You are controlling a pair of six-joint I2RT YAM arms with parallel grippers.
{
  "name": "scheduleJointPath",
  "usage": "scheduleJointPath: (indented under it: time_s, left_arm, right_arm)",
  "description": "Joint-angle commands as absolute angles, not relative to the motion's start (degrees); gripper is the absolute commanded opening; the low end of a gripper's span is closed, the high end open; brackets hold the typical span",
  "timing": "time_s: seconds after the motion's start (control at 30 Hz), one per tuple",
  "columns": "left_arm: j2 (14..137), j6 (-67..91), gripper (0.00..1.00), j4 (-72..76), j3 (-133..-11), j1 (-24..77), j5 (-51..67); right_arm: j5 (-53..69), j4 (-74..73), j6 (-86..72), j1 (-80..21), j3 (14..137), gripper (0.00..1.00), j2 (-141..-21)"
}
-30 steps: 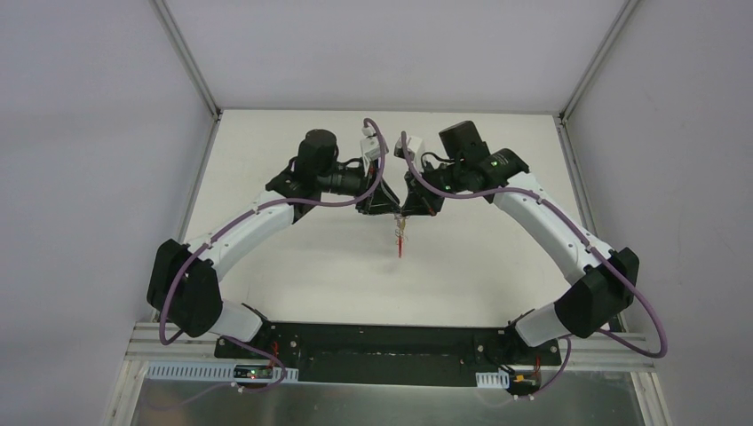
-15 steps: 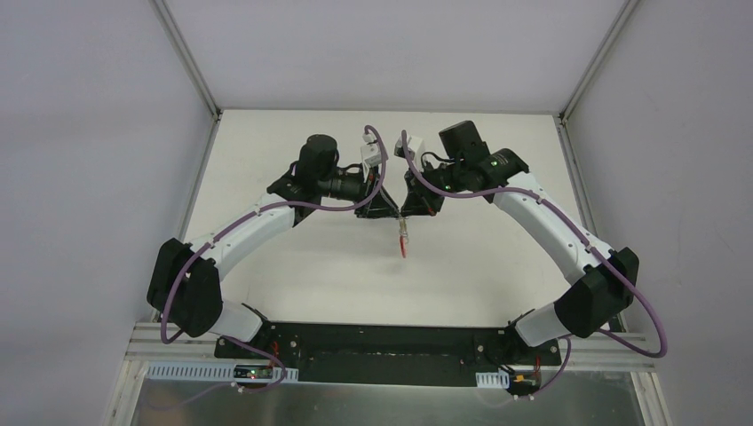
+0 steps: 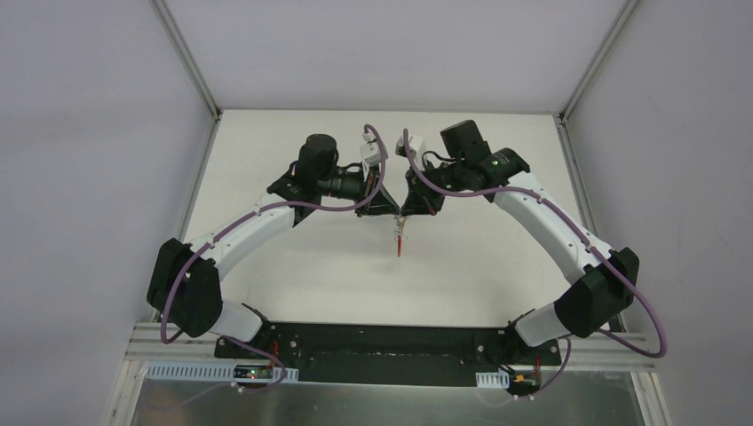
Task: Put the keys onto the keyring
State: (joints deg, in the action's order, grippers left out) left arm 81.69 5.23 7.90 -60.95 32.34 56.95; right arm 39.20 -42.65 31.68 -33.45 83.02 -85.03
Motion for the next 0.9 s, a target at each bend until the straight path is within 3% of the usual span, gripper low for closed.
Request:
scheduleJointPath:
  time_s: [0.0,0.33,0.6,0.87]
  left_arm:
    - [81.12,4.83,0.02,10.49,-61.47,32.96,58.87]
    - [80.59,6.99,0.00,10.72,-61.57,32.79,59.71]
    - [79.78,22.85,0.00,24.48,-58.63,31.62,57.31]
    - [81.91,36.94,0.00,36.41,-57.22,31.14,55.79]
  right_arm:
    - [41.37,-41.02,30.94,-33.17,84.17,0.00,-84.23]
    - [44.16,-38.34,28.59,-30.99,82.66,0.00,-83.55]
    - [54.29,-31.16,20.66,-24.51,79.19,0.25,-80.32]
    - [56.99,-26.93,18.66,-21.85,75.77,0.28,-77.17]
